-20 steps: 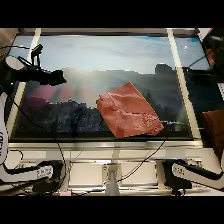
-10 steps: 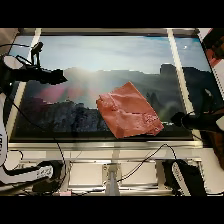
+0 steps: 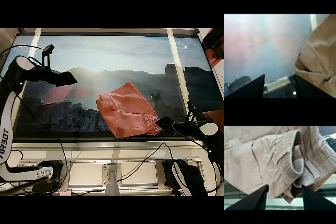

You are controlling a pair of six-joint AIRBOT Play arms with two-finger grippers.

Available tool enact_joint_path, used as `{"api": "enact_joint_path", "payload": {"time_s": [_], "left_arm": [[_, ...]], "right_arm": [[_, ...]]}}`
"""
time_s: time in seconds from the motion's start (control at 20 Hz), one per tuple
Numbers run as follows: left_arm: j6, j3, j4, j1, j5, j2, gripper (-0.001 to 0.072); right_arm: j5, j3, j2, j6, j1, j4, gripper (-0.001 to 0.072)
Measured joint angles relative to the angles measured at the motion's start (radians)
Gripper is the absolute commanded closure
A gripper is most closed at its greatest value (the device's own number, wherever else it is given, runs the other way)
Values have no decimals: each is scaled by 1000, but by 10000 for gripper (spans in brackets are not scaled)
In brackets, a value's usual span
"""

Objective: Fold the clothes and pants, and hang the long-sleeved shirts on hangers.

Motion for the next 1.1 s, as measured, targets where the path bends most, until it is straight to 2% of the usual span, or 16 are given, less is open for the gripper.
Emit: {"api": "enact_joint_path", "payload": {"time_s": [0.1, 0.15, 0.25, 0.35, 0.6, 0.9, 0.95, 1.0, 1.1], "left_arm": [[26, 0, 0, -61, 70, -20, 255], [35, 0, 0, -92, 108, -31, 257], [44, 0, -1, -158, 186, -55, 257], [48, 0, -1, -222, 245, -88, 258], [13, 0, -18, -340, 311, -192, 257], [4, 43, -45, -397, 355, -270, 255], [7, 59, -46, -401, 360, -283, 225], [9, 79, -48, -402, 364, -297, 125], [10, 117, -45, -403, 368, -326, 111]], "right_arm": [[-22, -8, -43, 1, 0, 17, 235], [-34, -10, -61, 2, 0, 25, 285], [-66, -14, -91, 2, 0, 39, 426], [-109, -15, -108, -5, 0, 65, 689], [-134, -16, -121, -33, 6, 98, 686], [-25, -16, -118, -108, 146, 104, 686], [-22, -16, -116, -112, 186, 104, 686], [-26, -16, -115, -114, 227, 104, 686], [-41, -16, -113, -116, 308, 105, 686]]}}
